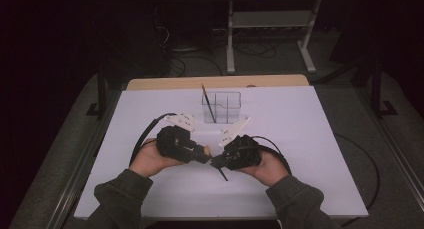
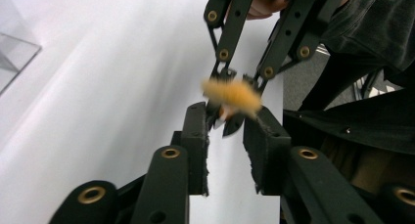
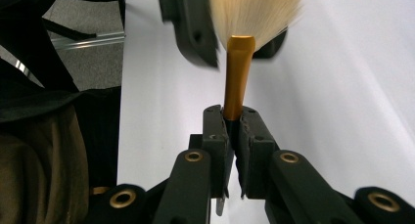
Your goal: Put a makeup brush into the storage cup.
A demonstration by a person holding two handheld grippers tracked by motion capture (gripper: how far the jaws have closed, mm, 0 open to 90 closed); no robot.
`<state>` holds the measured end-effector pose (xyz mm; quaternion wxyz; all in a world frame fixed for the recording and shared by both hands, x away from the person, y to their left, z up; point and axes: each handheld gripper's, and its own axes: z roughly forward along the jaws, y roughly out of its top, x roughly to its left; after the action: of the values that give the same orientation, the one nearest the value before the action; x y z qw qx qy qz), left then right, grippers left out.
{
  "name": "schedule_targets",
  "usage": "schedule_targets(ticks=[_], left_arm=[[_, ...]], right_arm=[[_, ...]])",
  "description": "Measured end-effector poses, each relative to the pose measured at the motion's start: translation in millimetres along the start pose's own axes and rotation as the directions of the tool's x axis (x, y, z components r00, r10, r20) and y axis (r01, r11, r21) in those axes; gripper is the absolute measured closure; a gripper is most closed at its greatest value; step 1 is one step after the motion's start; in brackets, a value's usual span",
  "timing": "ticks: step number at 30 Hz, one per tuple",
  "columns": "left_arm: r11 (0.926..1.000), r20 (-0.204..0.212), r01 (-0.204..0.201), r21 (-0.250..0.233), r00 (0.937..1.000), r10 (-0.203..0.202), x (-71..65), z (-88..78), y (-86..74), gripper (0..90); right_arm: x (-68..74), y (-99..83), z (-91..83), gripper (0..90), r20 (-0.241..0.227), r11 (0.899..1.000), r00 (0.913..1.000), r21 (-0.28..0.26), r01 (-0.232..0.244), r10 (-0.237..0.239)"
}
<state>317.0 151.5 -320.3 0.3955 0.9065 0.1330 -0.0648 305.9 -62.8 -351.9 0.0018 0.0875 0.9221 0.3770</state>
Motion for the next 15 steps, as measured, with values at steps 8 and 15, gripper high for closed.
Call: schedule_targets(ticks=[8, 15], left_arm=[[0.9995, -0.031, 0.027, -0.018, 0.9991, -0.028, 0.6, -8.2, -10.5, 64.9], [0.9989, -0.046, 0.040, -0.024, 0.9981, -0.042, 2.2, -8.6, -20.3, 62.2]], right_arm=[[-8.8, -7.7, -9.4, 82.8, 0.014, 0.999, 0.9990, -0.015, -0.043, 0.043], [-17.3, -14.3, -18.9, 82.8, 0.020, 0.996, 0.9959, -0.022, -0.088, 0.089]])
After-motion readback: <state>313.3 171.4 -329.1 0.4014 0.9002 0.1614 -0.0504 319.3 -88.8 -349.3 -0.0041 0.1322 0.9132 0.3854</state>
